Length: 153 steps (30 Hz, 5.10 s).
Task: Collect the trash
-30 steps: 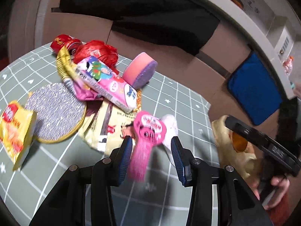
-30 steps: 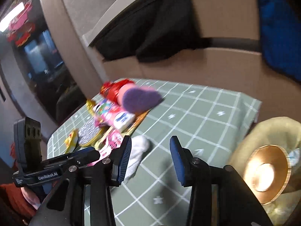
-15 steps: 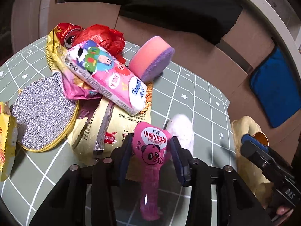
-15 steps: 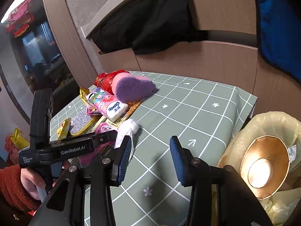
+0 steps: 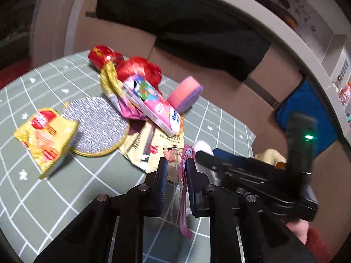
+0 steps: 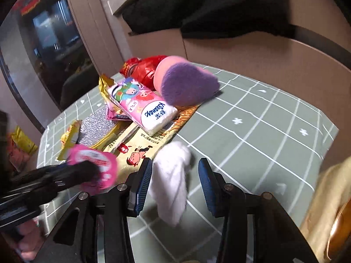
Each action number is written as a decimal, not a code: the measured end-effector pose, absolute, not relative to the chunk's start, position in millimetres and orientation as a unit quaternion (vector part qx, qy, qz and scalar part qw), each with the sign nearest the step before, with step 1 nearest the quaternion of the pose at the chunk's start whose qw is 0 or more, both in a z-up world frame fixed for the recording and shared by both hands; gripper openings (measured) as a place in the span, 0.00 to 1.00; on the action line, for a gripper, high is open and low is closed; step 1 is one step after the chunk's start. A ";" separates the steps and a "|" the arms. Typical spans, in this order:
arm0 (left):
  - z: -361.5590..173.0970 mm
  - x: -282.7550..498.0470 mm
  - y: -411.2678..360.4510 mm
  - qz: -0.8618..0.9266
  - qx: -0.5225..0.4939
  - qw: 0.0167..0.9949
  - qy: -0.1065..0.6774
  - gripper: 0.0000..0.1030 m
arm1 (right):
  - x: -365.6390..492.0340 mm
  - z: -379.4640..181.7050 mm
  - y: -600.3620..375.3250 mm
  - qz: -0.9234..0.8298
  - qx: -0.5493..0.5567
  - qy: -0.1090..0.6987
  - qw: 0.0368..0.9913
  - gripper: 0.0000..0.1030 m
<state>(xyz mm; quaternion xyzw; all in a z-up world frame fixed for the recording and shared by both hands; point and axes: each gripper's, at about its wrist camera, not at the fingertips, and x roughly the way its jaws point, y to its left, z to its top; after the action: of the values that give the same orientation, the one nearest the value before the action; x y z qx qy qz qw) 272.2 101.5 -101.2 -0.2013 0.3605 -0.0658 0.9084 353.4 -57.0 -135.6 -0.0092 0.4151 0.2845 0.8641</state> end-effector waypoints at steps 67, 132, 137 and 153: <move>-136.2 367.9 -225.9 -0.301 -0.046 0.822 0.481 0.14 | 239.2 -74.4 -380.4 -0.003 0.134 0.306 0.943 0.21; -97.1 247.7 187.8 0.188 -0.257 0.899 0.300 0.44 | 319.7 -67.9 -83.5 0.233 0.011 0.351 0.907 0.44; -115.8 253.4 214.0 0.231 -0.280 0.880 0.307 0.44 | 323.5 -79.0 -76.2 0.241 0.005 0.361 0.901 0.44; -137.7 298.2 168.7 0.007 -0.244 0.882 0.404 0.42 | 339.3 -109.9 -43.4 0.288 -0.022 0.409 0.866 0.44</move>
<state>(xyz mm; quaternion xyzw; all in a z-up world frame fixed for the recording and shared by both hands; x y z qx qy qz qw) 298.2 168.7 -137.7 -0.2441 0.4037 0.0067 0.8817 339.3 -43.4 -109.9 -0.0217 0.4094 0.2877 0.8655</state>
